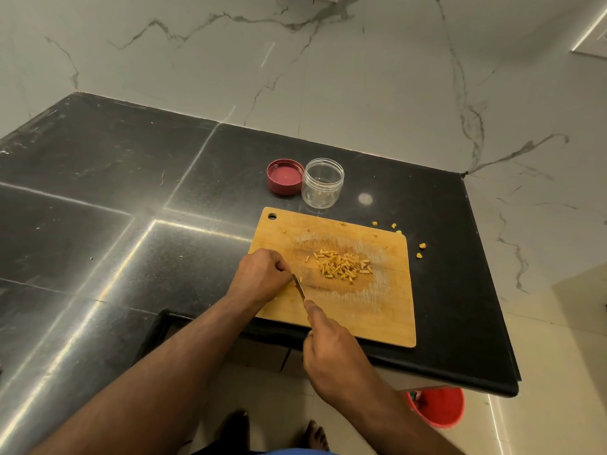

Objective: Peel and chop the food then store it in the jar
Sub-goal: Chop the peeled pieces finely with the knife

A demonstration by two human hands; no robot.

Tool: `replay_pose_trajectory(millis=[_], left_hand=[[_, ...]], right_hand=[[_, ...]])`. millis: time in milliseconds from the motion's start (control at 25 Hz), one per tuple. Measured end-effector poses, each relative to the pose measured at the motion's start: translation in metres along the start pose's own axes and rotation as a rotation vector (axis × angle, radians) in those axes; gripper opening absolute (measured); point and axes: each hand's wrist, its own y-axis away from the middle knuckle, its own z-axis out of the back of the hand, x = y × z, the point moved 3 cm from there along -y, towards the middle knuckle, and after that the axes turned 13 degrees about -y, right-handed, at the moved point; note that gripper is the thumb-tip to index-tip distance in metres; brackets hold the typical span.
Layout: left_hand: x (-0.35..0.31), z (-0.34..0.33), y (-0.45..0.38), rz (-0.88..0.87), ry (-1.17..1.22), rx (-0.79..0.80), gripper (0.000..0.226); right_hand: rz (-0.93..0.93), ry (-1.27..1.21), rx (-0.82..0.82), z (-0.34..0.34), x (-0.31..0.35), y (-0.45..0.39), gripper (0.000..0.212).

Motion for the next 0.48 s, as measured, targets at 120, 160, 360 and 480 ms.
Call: replay_pose_trajectory(millis=[120, 160, 360, 480], left_hand=[[0.0, 0.0, 0.001, -0.007, -0.007, -0.002, 0.007], [0.0, 0.0, 0.001, -0.011, -0.008, -0.001, 0.007], [0.0, 0.002, 0.004, -0.022, -0.013, 0.007, 0.008], [0.002, 0.005, 0.003, -0.021, -0.003, 0.012, 0.01]], right_hand=[[-0.01, -0.022, -0.011, 0.006, -0.004, 0.014, 0.055], [-0.005, -0.041, -0.024, 0.008, -0.004, 0.016, 0.054], [0.003, -0.086, -0.045, 0.011, -0.003, 0.007, 0.055], [-0.005, -0.105, -0.051, 0.012, -0.006, 0.0, 0.054]])
